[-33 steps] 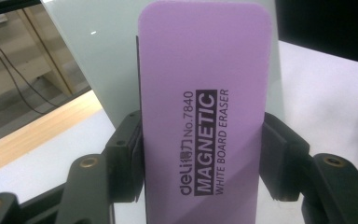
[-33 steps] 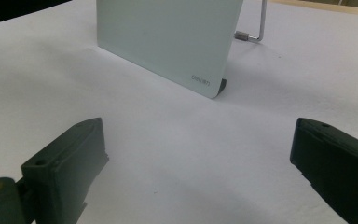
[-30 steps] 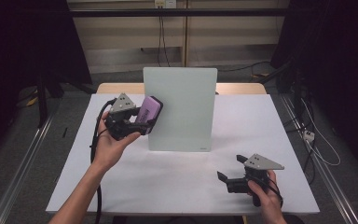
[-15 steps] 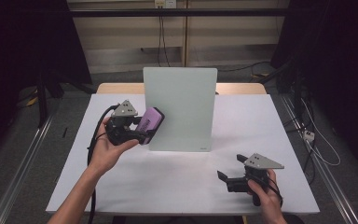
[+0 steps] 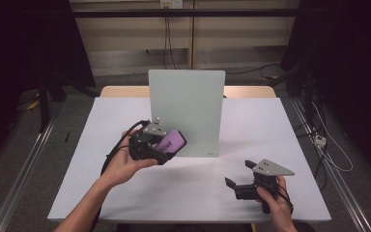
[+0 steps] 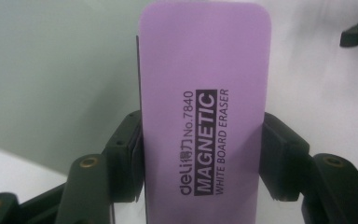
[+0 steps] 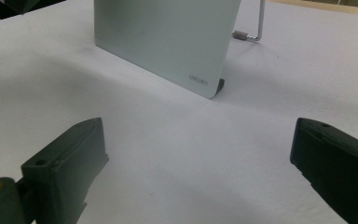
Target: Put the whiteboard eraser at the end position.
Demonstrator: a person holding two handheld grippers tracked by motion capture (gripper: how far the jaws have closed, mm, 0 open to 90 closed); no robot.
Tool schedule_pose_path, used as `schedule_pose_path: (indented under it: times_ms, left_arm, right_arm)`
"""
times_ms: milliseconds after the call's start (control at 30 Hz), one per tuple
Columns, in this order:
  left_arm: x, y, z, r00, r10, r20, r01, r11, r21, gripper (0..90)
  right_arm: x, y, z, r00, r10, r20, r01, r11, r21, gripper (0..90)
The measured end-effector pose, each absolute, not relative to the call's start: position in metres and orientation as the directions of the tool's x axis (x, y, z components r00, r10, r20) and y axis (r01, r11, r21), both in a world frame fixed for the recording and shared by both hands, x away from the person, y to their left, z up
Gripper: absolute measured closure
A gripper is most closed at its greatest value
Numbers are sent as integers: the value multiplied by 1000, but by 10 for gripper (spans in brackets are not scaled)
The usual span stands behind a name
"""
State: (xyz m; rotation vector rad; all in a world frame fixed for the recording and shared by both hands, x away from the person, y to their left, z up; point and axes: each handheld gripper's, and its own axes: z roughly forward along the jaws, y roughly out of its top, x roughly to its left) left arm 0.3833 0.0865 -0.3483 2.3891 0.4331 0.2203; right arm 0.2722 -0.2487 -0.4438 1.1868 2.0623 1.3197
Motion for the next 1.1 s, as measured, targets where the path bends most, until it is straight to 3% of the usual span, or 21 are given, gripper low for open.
schedule_pose_path:
  times_ms: [333,833,1100]
  left_arm:
    - [378,67,-372,970,243,21,192,-816,545,411]
    - [370,35,-406,979,182,-96,206,-865,457,410]
    - [365,22,-418,980,182,-81,199,-878,435,408]
  right_arm:
    - [271,-250,-443,-558,824,93,429,191,883,32]
    - [271,-249,-444,-568,817,99,429,191,883,32]
    - [271,-250,-444,-568,817,103,429,187,884,32]
